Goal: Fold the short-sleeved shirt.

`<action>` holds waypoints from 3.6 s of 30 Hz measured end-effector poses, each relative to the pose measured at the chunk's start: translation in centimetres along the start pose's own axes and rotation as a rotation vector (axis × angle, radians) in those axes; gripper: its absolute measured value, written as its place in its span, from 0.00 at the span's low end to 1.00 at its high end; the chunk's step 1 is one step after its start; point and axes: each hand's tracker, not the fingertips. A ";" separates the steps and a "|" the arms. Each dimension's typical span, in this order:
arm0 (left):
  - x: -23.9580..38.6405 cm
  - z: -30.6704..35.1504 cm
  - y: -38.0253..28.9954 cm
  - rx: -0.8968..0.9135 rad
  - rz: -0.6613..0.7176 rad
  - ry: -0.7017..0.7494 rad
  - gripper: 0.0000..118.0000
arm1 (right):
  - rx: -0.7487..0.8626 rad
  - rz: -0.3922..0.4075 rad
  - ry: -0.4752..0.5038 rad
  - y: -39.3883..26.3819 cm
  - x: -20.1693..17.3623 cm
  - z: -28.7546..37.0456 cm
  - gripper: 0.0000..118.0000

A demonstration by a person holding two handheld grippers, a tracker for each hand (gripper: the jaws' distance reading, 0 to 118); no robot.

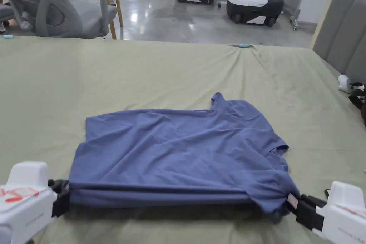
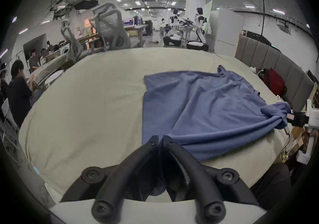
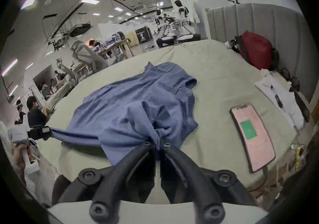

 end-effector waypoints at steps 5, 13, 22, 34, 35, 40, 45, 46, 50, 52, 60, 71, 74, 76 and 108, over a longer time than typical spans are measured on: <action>0.4 -7.4 5.9 -0.088 -0.020 -0.014 0.01 | -0.060 0.001 -0.056 6.5 0.3 -5.5 0.03; 0.5 -16.9 7.9 -0.262 0.011 0.032 0.02 | -0.246 0.026 -0.122 8.4 1.3 -14.6 0.04; 3.1 -5.2 3.4 0.161 0.093 -0.048 0.92 | 0.158 0.160 -0.066 4.1 -3.5 -3.3 0.95; 4.8 -0.4 -4.5 0.210 -0.009 0.095 0.00 | 0.261 0.315 -0.158 -2.5 -9.8 -0.4 0.00; 3.9 -0.7 -4.8 0.178 0.011 0.098 0.00 | 0.252 0.323 -0.168 -2.5 -9.8 -0.4 0.00; -0.2 -3.1 -4.6 0.076 0.132 0.064 0.39 | 0.223 0.289 -0.165 -1.7 -8.7 -1.1 0.00; -1.5 -7.8 -1.4 0.042 0.151 0.079 0.92 | 0.192 0.268 -0.172 -0.9 -7.2 -2.2 0.00; -1.5 -9.3 -0.8 0.019 0.155 0.084 0.91 | 0.179 0.262 -0.179 -0.6 -6.6 -2.4 0.00; -0.5 -14.6 -0.1 -0.135 0.100 0.103 0.85 | 0.131 0.235 -0.214 0.1 -4.6 -3.2 0.00; 0.3 -16.7 -1.1 -0.285 0.048 0.073 0.79 | 0.097 0.204 -0.247 0.6 -3.3 -4.0 0.00; 0.3 -14.2 -0.5 -0.130 0.026 0.103 0.05 | -0.037 0.118 -0.187 2.5 1.3 -10.9 0.89; 0.2 -11.0 0.6 -0.064 0.059 0.077 0.04 | -0.095 0.029 -0.131 3.0 2.9 -9.8 0.04; 0.4 -8.4 1.4 -0.029 0.061 0.065 0.04 | -0.061 0.049 -0.126 3.5 1.6 -7.0 0.04; 0.3 -6.5 1.7 -0.010 0.052 0.059 0.04 | -0.034 0.053 -0.126 4.0 0.7 -4.8 0.04; 2.3 -5.2 2.4 0.183 -0.010 0.068 0.00 | 0.223 0.301 -0.045 2.8 -11.5 -3.7 0.00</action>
